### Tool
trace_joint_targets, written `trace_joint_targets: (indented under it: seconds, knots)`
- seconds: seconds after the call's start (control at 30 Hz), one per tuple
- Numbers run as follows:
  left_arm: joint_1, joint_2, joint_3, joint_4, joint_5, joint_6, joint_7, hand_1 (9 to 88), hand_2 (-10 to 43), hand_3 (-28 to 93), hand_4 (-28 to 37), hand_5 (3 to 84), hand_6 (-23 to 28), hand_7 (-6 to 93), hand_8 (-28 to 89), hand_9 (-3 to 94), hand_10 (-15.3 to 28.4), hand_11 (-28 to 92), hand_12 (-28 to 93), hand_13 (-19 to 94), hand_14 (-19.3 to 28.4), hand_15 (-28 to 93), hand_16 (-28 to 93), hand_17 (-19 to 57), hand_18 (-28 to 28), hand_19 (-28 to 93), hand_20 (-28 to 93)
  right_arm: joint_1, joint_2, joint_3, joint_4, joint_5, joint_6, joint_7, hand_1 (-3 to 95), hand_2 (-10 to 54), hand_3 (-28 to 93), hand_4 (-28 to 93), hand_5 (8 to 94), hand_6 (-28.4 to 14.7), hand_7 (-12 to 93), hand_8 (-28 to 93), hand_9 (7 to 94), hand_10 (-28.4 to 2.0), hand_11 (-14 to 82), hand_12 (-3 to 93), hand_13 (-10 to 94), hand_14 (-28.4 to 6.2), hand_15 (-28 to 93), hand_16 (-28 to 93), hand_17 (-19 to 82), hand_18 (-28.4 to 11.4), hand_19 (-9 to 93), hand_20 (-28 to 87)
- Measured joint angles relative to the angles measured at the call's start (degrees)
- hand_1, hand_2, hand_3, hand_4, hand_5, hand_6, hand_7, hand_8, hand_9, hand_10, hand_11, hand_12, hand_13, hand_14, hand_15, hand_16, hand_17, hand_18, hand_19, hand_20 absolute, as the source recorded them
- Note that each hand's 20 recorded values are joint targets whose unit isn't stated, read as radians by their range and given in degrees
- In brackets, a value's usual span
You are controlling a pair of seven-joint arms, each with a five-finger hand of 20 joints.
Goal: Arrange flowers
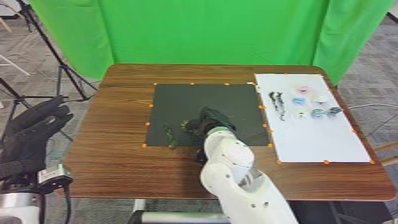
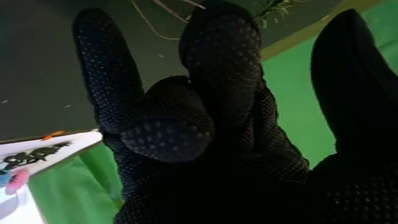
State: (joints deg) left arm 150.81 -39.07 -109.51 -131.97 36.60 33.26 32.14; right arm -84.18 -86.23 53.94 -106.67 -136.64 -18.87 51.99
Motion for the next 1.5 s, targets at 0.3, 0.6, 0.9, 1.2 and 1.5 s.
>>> trace_joint_targets:
  seconds: [0.3, 0.6, 0.9, 1.2, 1.5]
  knots:
    - [-0.3, -0.01, 0.38, 0.02, -0.02, -0.01, -0.01, 30.5, 3.1, 82, -13.9, 37.2, 8.9, 18.0, -12, 31.1, 18.3, 39, 7, 18, 22.8, 62, -16, -12.0, 20.2, 55, 8, -0.7, -1.7, 1.2, -0.8, 4.8, -6.3, -0.7, 23.4, 20.2, 74, -21, 73.2, -17.7, 10, -11, 93.7, -12.5, 50.1, 13.2, 94, -6.1, 70, 11, 51, -22.5, 84, -27]
    - [-0.1, -0.01, 0.55, 0.02, -0.08, -0.04, 0.20, 30.5, 3.0, 82, -13.8, 37.3, 9.0, 17.8, -12, 31.2, 18.4, 39, 7, 18, 22.7, 62, -16, -12.0, 20.2, 55, 8, 0.2, -0.5, -1.5, 1.1, -2.9, 3.7, -1.1, 43.8, 15.9, 81, -24, 80.5, -15.0, 12, -1, 93.7, -9.3, 52.6, 12.6, 94, -3.6, 71, 11, 56, -17.3, 81, -28]
    - [-0.4, -0.01, 0.91, 0.04, -0.08, -0.15, 0.19, 30.5, 2.6, 83, -13.8, 37.3, 9.1, 17.6, -12, 31.1, 18.3, 39, 7, 18, 22.7, 62, -16, -12.0, 20.2, 55, 8, 0.9, 0.6, -2.4, 3.8, -6.9, 4.5, -1.1, 48.1, 7.4, 79, -27, 81.1, -13.3, 12, 3, 93.7, -8.1, 53.5, 12.5, 94, -2.0, 71, 11, 59, -15.4, 80, -28]
    - [0.2, -0.08, 0.61, -0.05, -0.28, -0.08, 0.72, 30.2, 2.4, 82, -14.1, 37.2, 9.1, 17.6, -12, 31.0, 18.3, 39, 7, 18, 22.7, 62, -16, -12.0, 20.2, 55, 8, 2.6, 3.9, -5.8, 3.5, -7.3, 14.3, -1.0, 39.1, 8.3, 79, -24, 73.6, -14.6, 10, -10, 93.7, -10.1, 48.3, 13.7, 94, -2.9, 68, 11, 56, -19.1, 80, -28]
    - [1.5, -0.17, 0.49, -0.24, -1.06, 0.11, 2.62, 29.2, 2.0, 79, -16.7, 36.5, 8.9, 17.4, -11, 30.2, 18.1, 38, 7, 17, 22.7, 62, -16, -12.2, 20.2, 54, 8, 6.5, 7.5, -2.7, -1.4, 1.1, 14.6, -2.0, 31.9, 1.5, 76, -21, 58.4, -15.7, 12, -8, 76.9, -18.7, 47.7, 25.9, 82, -11.5, 65, 21, 49, -22.7, 83, -28]
